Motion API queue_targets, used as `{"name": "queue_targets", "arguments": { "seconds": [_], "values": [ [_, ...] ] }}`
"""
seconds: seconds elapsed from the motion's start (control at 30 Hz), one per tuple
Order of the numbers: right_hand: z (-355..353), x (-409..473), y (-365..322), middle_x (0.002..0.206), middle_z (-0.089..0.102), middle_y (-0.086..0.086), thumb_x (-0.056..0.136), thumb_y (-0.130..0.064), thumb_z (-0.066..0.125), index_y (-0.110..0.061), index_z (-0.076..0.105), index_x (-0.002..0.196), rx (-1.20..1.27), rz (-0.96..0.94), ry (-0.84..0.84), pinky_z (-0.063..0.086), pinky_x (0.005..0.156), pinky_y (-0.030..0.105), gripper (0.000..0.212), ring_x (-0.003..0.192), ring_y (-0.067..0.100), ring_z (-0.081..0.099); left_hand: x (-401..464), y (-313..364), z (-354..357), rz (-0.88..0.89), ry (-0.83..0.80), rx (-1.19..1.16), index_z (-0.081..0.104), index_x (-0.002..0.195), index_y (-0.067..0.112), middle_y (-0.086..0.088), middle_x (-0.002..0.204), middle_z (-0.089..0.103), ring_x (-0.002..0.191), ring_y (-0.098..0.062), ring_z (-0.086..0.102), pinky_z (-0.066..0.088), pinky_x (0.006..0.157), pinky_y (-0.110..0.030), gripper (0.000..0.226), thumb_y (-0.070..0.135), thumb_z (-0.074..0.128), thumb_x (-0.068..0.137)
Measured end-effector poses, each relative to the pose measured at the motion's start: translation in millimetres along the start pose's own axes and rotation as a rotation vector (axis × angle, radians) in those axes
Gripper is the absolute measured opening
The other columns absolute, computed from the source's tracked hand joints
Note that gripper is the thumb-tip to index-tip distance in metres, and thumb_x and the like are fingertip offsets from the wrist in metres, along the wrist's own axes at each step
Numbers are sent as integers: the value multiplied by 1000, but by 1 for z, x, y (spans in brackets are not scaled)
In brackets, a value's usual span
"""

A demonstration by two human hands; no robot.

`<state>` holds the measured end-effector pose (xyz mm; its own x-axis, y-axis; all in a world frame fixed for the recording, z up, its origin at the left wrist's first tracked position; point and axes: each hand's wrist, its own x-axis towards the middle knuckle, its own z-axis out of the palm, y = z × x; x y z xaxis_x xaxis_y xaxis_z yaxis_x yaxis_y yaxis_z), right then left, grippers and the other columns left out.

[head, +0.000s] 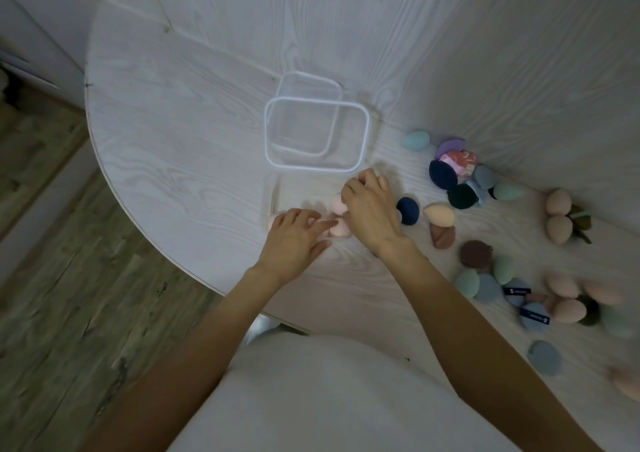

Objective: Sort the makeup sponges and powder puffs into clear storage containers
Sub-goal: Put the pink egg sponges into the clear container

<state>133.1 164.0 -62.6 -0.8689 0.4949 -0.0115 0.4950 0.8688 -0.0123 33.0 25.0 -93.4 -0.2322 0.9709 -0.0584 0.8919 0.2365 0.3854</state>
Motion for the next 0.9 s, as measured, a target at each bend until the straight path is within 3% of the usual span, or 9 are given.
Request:
{"name": "queue_targets", "arguments": {
  "seconds": [0.2, 0.37, 0.53, 0.67, 0.9],
  "values": [
    [1, -3, 1, 80, 63, 5, 73, -4, 60, -7, 62, 81, 33, -14, -45, 24, 77, 31, 8, 94, 26, 49, 0, -2, 2, -4, -1, -19, 55, 127, 24, -9, 120, 59, 107, -29, 53, 42, 89, -44, 42, 39, 58, 87],
    [0, -7, 2, 74, 65, 5, 73, -6, 61, -9, 64, 87, 18, -40, -33, 23, 75, 32, 15, 91, 27, 49, 0, -2, 1, -8, -8, -17, 56, 125, 24, -9, 121, 58, 109, -29, 52, 41, 90, -44, 41, 40, 57, 88],
    [0, -9, 0, 98, 66, 5, 86, -16, 49, -12, 64, 103, 18, -59, -105, 24, 84, 33, 23, 104, 26, 43, 0, -2, 2, -1, 2, -16, 59, 122, 24, -10, 118, 60, 107, -30, 54, 42, 88, -45, 38, 41, 56, 87],
    [0, -10, 0, 100, 65, 6, 82, -10, 54, -12, 65, 102, 57, -33, -61, 25, 83, 33, 23, 101, 27, 45, 0, -1, 1, -5, 15, -22, 58, 122, 22, -9, 117, 60, 105, -30, 55, 43, 87, -43, 45, 45, 47, 85],
    [0, -14, 2, 104, 65, 4, 77, -5, 58, -13, 66, 104, 108, -25, -18, 23, 81, 32, 29, 101, 28, 47, 0, 1, 0, 17, 17, -74, 51, 130, 23, -7, 123, 56, 113, -27, 49, 39, 94, -40, 52, 43, 61, 83]
  ]
}}
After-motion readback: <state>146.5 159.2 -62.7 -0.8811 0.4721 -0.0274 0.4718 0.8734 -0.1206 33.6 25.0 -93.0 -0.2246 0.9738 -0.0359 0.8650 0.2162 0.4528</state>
